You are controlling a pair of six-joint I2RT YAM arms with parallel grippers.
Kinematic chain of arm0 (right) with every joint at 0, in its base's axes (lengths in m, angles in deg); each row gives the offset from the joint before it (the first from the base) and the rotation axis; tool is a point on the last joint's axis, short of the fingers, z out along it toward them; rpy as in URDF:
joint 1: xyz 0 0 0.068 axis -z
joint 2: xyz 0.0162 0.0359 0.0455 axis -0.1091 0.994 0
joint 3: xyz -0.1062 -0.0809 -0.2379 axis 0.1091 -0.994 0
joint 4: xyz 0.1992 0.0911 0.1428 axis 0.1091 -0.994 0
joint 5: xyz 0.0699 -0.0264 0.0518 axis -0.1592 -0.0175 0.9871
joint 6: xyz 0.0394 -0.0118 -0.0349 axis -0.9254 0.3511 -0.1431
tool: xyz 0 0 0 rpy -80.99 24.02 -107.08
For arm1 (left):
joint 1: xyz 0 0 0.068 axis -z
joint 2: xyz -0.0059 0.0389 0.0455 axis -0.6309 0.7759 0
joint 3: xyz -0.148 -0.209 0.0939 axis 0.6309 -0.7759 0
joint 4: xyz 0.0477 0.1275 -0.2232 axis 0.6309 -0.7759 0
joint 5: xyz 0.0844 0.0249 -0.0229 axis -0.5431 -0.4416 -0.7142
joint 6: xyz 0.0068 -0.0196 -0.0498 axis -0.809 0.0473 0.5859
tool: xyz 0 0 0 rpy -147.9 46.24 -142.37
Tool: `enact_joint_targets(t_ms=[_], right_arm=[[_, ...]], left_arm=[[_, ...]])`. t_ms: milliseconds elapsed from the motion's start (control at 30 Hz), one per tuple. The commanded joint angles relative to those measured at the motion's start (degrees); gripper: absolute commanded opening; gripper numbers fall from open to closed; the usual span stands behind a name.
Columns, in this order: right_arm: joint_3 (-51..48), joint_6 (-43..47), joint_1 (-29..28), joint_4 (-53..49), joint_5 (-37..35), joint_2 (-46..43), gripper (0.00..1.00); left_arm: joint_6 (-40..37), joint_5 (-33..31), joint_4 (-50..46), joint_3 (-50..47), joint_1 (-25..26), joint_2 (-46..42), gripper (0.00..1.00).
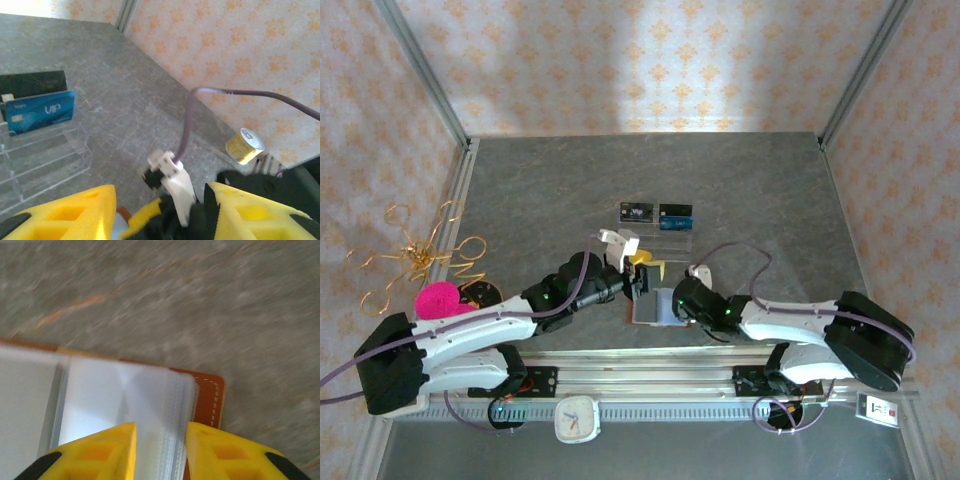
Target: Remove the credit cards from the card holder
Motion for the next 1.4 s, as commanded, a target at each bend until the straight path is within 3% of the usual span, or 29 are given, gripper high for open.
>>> enact_joint_targets(t_ms=[0,133,300,500,800,900,1000,1167,1367], right_arm=[[0.18,3.59,3.96,-3.14,-2.83,0.54,0.33],[3.18,6.66,3.78,-4.25,-3.17,-2.38,0.41],[4.55,7.20,-3.15,-4.79,-4.85,-4.92,0.43],[8.58,7.38,-9.96,-4.70,-7.13,3.65,0.42],[13.31,6.28,-12.06,-9.33,-10.79,13.40,0.40],[14.43,5.29,-12.80,-10.92,-11.72,16.35,0.31],[14.10,4.02,-12.98,-10.46,-11.41,17.44,0.16],[11.11,2.54,-12.87,-4.17,-10.26,12.99,0.03],[7.16,-0.16,-12.73,3.98,-8.18,5.88,0.00]], left_arm=[[2.24,-1.18,3.51,-1.34,1.37,0.43,0.49],[3.40,-2.25,3.05,-2.48,2.25,-0.53,0.49],[4.19,-6.26,2.43,-5.16,2.29,-4.19,0.50],[5.60,-10.01,-0.98,-6.80,2.23,-6.24,0.50],[7.10,-11.27,-2.26,-8.30,2.23,-6.58,0.50],[6.93,-11.46,-3.14,-8.08,2.26,-6.47,0.50],[7.38,-12.51,-4.25,-7.99,2.26,-6.12,0.50],[8.46,-12.22,-4.96,-8.33,2.27,-4.27,0.48],[9.19,-9.96,-4.13,-8.60,2.23,1.90,0.21]])
